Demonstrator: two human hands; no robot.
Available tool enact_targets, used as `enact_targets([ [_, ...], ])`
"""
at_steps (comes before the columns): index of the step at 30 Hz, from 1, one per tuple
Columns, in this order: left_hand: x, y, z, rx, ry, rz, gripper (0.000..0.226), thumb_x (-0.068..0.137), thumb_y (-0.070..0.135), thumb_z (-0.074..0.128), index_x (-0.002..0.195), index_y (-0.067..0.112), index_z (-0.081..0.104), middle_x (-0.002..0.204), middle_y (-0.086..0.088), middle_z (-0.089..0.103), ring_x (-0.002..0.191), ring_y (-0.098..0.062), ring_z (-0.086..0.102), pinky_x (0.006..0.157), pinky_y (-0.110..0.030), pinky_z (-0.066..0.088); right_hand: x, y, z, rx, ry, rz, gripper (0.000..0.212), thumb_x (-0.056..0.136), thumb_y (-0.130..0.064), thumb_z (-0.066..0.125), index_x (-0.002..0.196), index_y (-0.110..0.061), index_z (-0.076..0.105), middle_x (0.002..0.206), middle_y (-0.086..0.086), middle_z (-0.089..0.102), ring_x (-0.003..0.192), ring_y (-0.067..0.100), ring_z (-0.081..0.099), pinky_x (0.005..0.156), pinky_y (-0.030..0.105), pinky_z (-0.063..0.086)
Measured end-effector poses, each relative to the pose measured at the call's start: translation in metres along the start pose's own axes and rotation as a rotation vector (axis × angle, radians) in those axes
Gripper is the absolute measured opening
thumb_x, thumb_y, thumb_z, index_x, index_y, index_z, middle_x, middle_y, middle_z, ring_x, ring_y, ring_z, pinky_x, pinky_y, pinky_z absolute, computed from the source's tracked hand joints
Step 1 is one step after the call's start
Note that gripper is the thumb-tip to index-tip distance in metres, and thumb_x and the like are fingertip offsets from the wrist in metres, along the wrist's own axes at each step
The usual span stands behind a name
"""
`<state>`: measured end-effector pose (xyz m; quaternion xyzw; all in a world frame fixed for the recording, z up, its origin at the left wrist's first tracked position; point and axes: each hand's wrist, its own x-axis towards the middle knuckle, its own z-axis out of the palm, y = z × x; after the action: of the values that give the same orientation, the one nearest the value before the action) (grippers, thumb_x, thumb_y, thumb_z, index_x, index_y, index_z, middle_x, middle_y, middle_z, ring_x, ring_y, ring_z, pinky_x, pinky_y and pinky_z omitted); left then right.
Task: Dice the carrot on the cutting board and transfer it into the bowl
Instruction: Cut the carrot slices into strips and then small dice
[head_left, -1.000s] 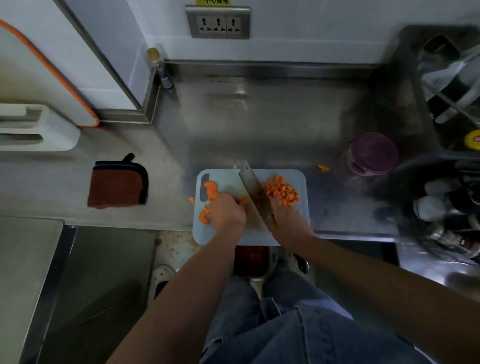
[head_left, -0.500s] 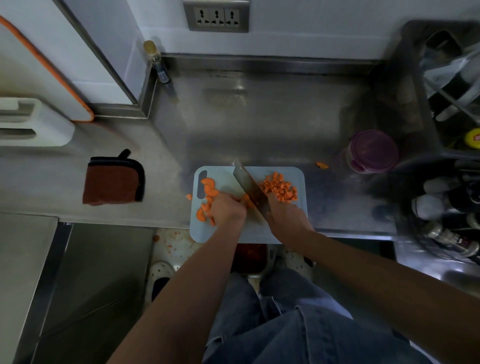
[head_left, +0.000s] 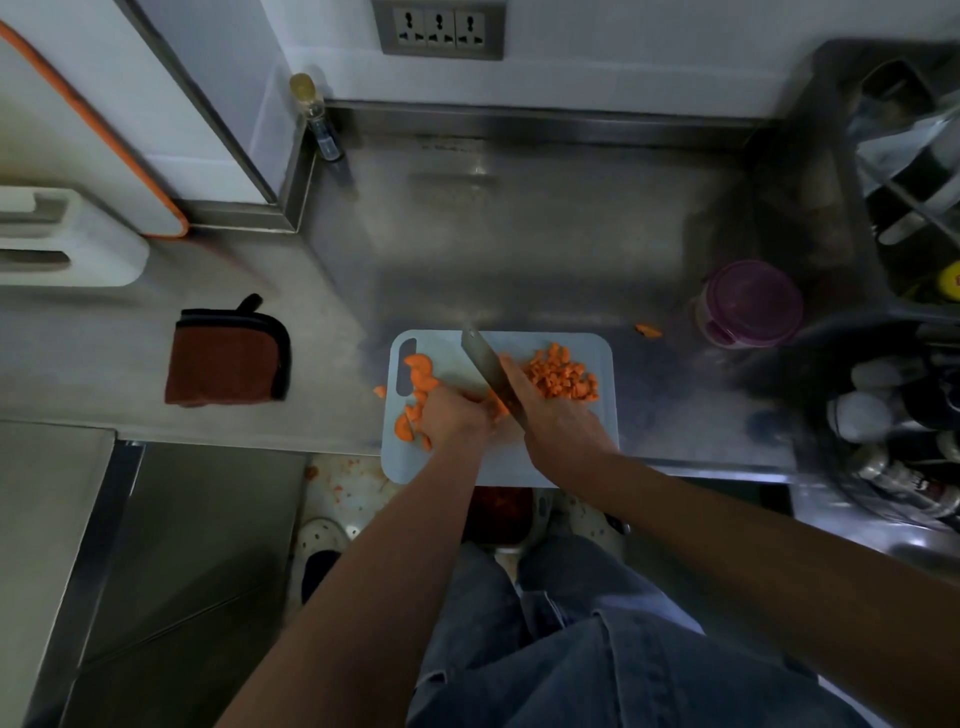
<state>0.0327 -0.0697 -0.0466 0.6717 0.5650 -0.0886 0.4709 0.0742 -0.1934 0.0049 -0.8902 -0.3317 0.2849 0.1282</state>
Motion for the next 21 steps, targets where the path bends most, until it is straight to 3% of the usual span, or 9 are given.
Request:
enact_targets([
  [6,-0.003,0.003,-0.002,-0.059,-0.027,-0.019,0.015,0.082,0.024,0.074,0.079,0.012,0.065,0.076,0.001,0.066,0.076,-0.016,0.061,0.070,-0.030,0.050,0.005,-0.001,0.008,0.008,-0.025,-0.010,0.095,0.090,0.000,0.046,0.149,-0.037,-0.018,0.094,0.015,0.062,0.083,0.028,0.060,0.079,0.045,0.053],
  [10,0.075,-0.050,0.049,-0.026,0.070,-0.030,0.067,0.042,0.059,0.070,0.097,0.020,0.068,0.078,0.000,0.071,0.080,-0.025,0.070,0.070,-0.045,0.060,0.006,0.001,0.014,0.004,-0.020,-0.015,0.098,0.088,0.002,0.046,0.149,-0.037,-0.020,0.091,0.014,0.063,0.079,0.029,0.061,0.079,0.046,0.053],
  [15,0.001,0.002,0.000,-0.017,-0.006,-0.031,0.012,0.079,0.020,0.072,0.082,0.009,0.070,0.077,-0.006,0.071,0.080,-0.023,0.067,0.077,-0.037,0.057,0.005,0.005,0.020,0.059,-0.008,-0.013,0.093,0.093,-0.002,0.044,0.149,-0.038,-0.020,0.096,0.015,0.063,0.070,0.021,0.052,0.067,0.035,0.044],
  [18,0.003,0.000,0.002,-0.031,0.003,-0.037,0.011,0.080,0.018,0.071,0.081,0.008,0.070,0.075,-0.007,0.071,0.078,-0.024,0.069,0.077,-0.040,0.058,0.006,0.006,0.022,0.069,-0.005,-0.021,0.095,0.093,-0.003,0.044,0.146,-0.042,-0.023,0.094,0.013,0.063,0.074,0.023,0.056,0.072,0.038,0.048],
  [21,0.020,-0.012,0.012,-0.029,0.029,-0.057,0.034,0.062,0.035,0.077,0.085,0.011,0.069,0.073,-0.003,0.071,0.081,-0.027,0.070,0.077,-0.041,0.059,0.008,0.007,0.016,0.065,-0.016,-0.016,0.092,0.093,-0.003,0.044,0.149,-0.038,-0.020,0.085,0.011,0.058,0.070,0.023,0.053,0.069,0.038,0.046],
])
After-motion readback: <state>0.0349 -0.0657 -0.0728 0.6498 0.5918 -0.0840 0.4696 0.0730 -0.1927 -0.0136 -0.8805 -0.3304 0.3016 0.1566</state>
